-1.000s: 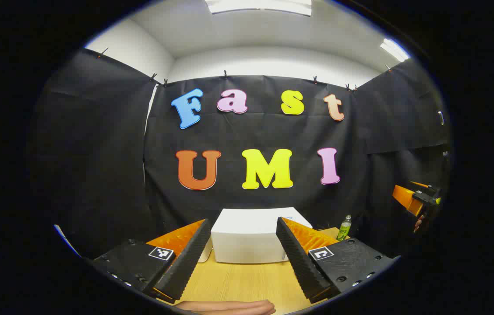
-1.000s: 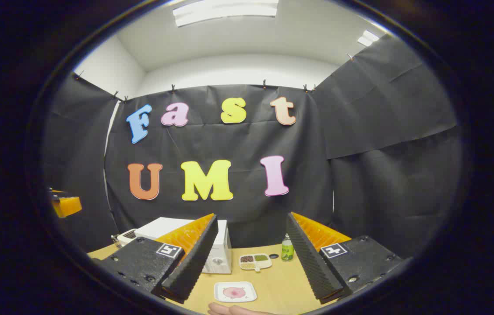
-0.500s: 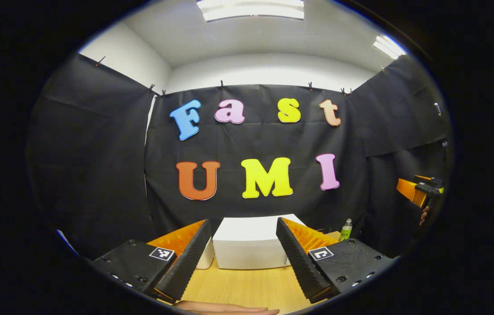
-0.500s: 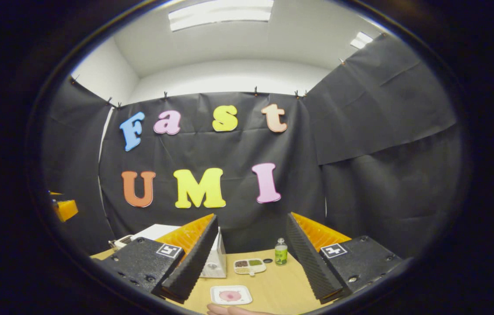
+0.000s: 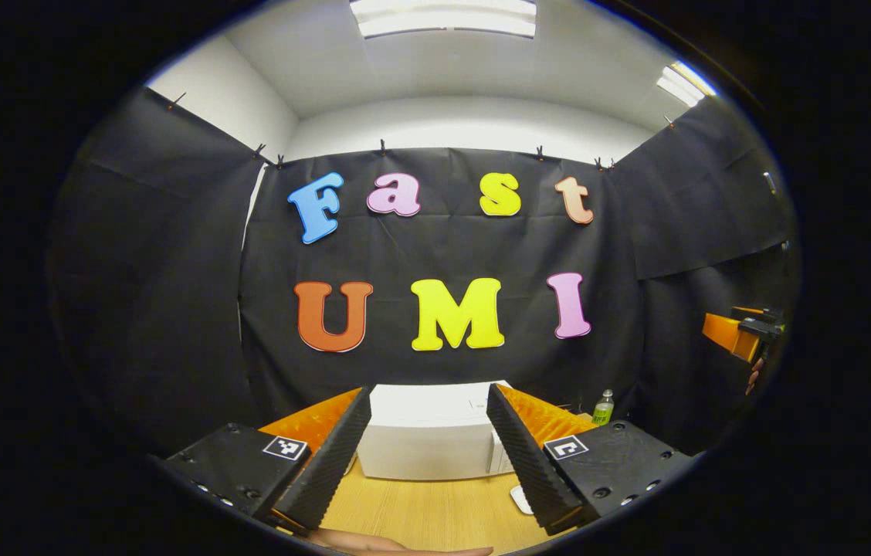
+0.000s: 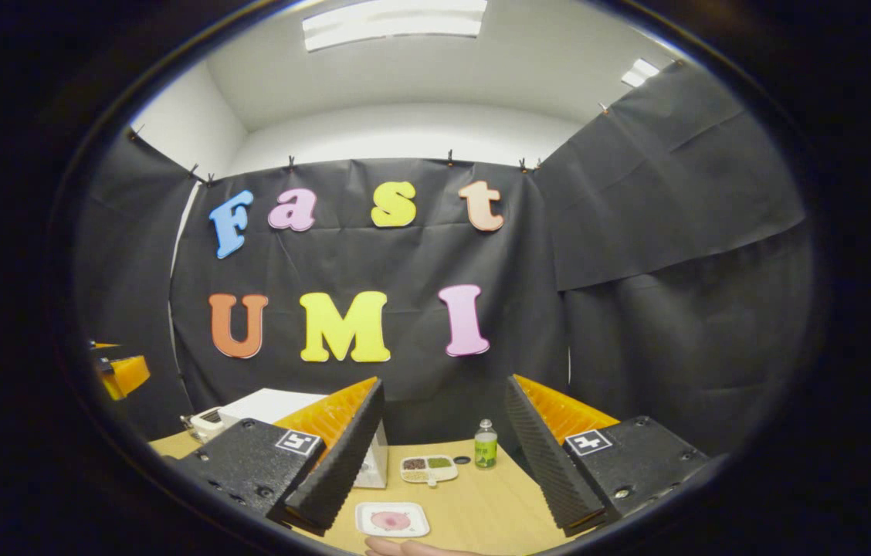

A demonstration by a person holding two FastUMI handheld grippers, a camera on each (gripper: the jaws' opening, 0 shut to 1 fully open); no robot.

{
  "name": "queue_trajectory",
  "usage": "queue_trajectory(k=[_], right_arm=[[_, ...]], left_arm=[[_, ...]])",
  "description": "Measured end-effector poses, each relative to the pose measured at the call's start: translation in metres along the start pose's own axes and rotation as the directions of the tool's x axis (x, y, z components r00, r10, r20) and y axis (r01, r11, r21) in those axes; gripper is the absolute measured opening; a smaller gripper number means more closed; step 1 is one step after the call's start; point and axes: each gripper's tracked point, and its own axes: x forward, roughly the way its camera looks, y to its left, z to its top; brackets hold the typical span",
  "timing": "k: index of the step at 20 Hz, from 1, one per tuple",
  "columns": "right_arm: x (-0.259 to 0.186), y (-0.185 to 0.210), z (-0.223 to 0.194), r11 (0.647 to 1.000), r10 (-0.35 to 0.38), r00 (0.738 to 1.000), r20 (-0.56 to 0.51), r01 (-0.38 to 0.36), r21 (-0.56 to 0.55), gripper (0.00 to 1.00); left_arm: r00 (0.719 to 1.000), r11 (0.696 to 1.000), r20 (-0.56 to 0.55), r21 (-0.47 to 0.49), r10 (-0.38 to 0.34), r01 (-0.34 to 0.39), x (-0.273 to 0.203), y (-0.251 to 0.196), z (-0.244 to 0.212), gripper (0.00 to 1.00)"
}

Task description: Open the microwave oven with the left hand, put the food in, and close the microwave oven.

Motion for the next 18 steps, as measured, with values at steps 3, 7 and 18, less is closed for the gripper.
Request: queue_trajectory(k=[3,7,18], right_arm=[[0.009,-0.015,-0.011,0.999,-0.03,1.0,0.001,0.03,0.013,0.94],[0.025,-0.03,-0.028,0.997,-0.067,0.998,-0.005,0.067,0.023,1.0],[0.038,-0.041,-0.064,0.997,-0.061,0.997,-0.041,0.063,0.037,0.98]], left_arm=[[0.998,0.998,-0.013,-0.027,0.063,-0.063,0.032,-0.008,-0.034,0.96],[0.996,0.996,-0.029,0.027,0.089,-0.088,0.082,-0.031,-0.084,0.95],[0.982,1.0,-0.189,0.018,-0.019,0.023,0.192,-0.097,-0.246,0.97]])
